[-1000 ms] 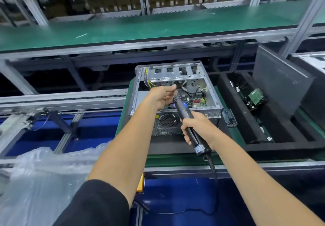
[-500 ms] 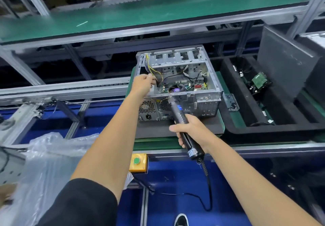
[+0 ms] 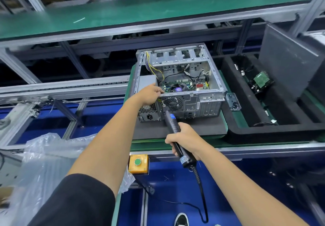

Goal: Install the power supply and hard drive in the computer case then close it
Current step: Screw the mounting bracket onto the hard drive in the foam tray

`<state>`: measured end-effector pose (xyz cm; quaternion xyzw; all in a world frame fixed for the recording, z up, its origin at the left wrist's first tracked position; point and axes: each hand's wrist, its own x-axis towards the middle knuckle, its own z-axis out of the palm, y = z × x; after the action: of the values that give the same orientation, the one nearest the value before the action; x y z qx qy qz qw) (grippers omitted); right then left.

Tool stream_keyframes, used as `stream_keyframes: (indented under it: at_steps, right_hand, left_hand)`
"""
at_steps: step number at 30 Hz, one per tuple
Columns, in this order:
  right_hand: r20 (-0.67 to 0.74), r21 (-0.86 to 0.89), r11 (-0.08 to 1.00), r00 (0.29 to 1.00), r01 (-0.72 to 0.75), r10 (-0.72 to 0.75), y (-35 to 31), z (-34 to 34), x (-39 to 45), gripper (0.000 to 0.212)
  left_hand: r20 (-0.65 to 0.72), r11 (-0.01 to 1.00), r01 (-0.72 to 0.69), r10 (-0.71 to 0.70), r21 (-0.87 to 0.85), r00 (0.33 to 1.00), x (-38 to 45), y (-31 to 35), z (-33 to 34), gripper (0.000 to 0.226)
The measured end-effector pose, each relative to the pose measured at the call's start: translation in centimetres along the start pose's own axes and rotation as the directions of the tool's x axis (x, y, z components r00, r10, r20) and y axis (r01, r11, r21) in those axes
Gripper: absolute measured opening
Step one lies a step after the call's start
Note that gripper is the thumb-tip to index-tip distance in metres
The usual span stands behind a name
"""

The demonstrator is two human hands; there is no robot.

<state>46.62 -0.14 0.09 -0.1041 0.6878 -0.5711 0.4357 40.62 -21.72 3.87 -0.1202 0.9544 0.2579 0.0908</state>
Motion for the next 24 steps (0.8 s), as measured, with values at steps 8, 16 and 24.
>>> stream_keyframes:
  at_steps: [8,16,24]
  right_hand:
    - [-0.001,-0.005,1.0,1.0,0.004,-0.004,-0.2,0.1,0.0,0.035]
    - [-0.003,-0.001,1.0,1.0,0.001,-0.001,-0.5,0.4,-0.1,0.034]
    - [-0.021,0.001,1.0,1.0,0.002,-0.002,-0.4,1.2,0.1,0.032]
  left_hand:
    - [-0.04,0.997,-0.065,0.063,-0.038,0.997,0.5,-0.9,0.2,0.033]
    - [-0.086,0.997,-0.074,0.071,-0.035,0.994,0.5,-1.1,0.4,0.033]
    - [-0.1,0.994,-0.1,0.094,-0.048,0.99,0.2,-1.0,0.5,0.033]
